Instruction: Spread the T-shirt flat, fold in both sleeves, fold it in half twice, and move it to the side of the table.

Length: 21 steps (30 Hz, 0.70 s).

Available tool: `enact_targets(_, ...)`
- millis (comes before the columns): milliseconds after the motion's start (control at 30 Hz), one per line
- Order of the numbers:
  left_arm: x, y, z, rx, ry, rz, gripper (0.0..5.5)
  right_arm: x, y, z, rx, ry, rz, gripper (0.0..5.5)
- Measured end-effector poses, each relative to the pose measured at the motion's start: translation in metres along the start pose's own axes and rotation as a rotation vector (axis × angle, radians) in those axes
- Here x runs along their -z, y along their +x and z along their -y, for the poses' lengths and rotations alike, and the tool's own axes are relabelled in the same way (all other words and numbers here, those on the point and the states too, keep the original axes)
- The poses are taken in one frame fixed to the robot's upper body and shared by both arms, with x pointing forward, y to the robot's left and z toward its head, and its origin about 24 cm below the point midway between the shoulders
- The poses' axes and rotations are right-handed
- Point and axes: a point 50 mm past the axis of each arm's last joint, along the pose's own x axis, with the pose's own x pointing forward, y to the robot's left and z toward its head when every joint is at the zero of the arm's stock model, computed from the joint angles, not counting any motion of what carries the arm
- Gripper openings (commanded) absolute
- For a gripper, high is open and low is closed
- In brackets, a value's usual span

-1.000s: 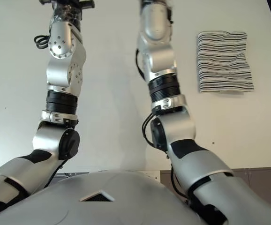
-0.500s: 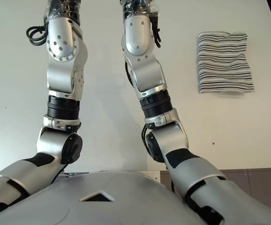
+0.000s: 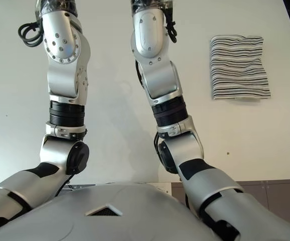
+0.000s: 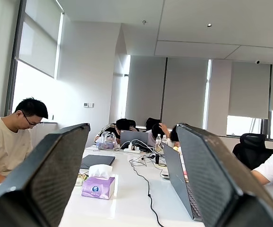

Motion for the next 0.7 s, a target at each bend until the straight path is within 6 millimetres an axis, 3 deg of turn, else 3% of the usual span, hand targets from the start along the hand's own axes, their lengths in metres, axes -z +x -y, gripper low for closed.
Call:
enact_targets(233, -0.007, 0.000, 0.003, -0.001, -0.012, 0.020, 3.40, -0.006, 0.001, -0.002, -0.004, 0.000, 0.036, 3.17)
enact_targets(700, -0.030, 0.010, 0.004, -0.024, -0.027, 0.075, 3.40, -0.040, 0.014, 0.012, 0.050, -0.002, 0.146, 3.17)
